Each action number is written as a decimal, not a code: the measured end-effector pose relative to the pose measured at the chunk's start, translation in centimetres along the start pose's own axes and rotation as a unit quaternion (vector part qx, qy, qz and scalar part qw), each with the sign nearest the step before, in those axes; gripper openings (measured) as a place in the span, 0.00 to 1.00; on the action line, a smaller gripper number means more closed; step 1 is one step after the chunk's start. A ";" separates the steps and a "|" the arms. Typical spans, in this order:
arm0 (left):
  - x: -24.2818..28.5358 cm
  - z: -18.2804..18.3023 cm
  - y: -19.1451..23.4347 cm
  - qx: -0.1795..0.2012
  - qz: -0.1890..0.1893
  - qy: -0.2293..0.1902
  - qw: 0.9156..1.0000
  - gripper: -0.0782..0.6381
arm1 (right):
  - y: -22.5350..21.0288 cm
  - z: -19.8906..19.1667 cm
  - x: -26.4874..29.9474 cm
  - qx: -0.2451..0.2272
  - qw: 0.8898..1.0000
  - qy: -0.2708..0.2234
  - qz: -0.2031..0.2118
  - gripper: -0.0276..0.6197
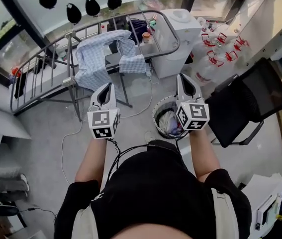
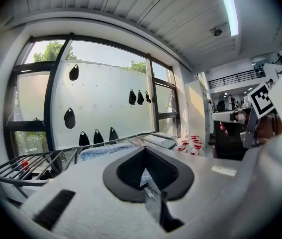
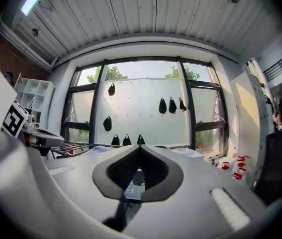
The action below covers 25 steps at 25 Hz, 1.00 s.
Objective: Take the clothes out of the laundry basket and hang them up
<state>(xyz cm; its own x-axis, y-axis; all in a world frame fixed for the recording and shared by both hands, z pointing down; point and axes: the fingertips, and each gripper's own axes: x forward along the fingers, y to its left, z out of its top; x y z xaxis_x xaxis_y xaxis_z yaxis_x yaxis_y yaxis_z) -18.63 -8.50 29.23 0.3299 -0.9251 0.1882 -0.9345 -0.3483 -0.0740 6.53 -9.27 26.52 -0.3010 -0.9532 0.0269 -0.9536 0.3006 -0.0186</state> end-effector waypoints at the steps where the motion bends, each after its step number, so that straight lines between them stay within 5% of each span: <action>1: 0.6 0.0 -1.2 0.003 -0.015 0.000 1.000 0.11 | -1.1 -0.2 -0.9 0.000 1.000 0.002 -0.014 0.06; 14: 8.8 0.3 -20.2 0.009 -0.188 0.011 0.982 0.11 | -16.7 -3.3 -13.1 -0.001 0.985 0.050 -0.167 0.06; 25: 11.7 -2.5 -31.2 0.021 -0.236 0.052 0.970 0.11 | -25.6 -8.9 -17.5 0.012 0.980 0.112 -0.161 0.06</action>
<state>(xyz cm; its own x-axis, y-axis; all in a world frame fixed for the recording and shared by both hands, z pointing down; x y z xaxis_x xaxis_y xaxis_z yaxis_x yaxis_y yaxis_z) 14.10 -8.11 36.18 0.7029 -0.6408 0.3087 -0.6749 -0.7379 0.0052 36.15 -0.04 35.41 0.0192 -0.9669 0.2545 -0.9998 -0.0191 0.0029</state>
